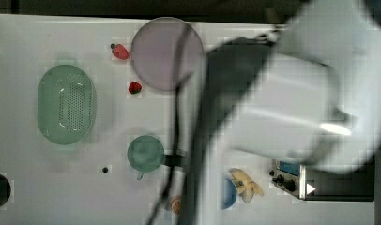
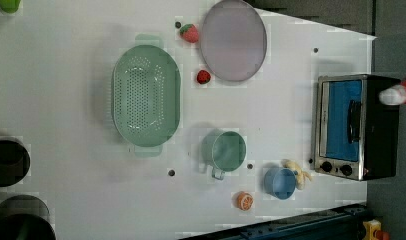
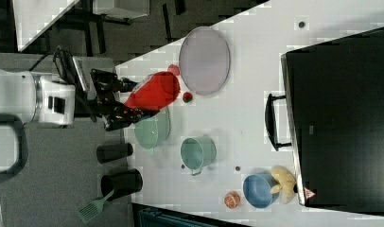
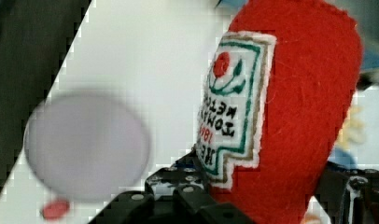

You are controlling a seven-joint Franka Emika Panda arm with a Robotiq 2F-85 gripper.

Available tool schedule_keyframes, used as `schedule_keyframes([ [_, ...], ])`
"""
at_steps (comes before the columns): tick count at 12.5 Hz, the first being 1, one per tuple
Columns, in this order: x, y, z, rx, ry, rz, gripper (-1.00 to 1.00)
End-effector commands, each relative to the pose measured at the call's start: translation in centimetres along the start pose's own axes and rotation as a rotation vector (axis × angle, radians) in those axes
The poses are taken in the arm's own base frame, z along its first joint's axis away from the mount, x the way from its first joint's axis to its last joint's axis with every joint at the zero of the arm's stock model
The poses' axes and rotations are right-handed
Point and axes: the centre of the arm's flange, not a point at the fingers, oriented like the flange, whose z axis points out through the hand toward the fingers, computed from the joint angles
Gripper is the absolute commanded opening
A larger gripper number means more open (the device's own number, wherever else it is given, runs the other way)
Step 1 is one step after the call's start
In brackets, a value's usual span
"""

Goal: Pick Ketchup from oven and place it on table.

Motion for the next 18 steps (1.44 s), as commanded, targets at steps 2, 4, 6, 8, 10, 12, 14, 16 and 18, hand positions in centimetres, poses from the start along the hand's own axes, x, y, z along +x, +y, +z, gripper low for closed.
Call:
schedule_keyframes([
  [2,-9.0,-4.8,6.7,-0.107,-0.062,-0.199,0.27],
  [4,-9.7,-4.6,10.9,-0.146,-0.068,-0.21,0.27],
  [6,-9.3,-3.8,15.3,-0.15,-0.057,-0.203,0.27],
  [8,-9.1,-2.4,20.4,-0.143,-0.051,-0.19,0.27],
  [10,-9.2,-1.0,25.6,-0.136,-0.042,-0.183,0.27],
  [12,-9.5,-0.2,29.8,-0.128,-0.027,-0.181,0.27],
  [14,-9.5,0.1,33.2,-0.115,-0.007,-0.173,0.33],
  [16,-9.5,0.5,36.3,-0.137,-0.011,-0.169,0.74],
  [18,-9.4,0.2,37.6,-0.127,0.003,-0.173,1.0],
])
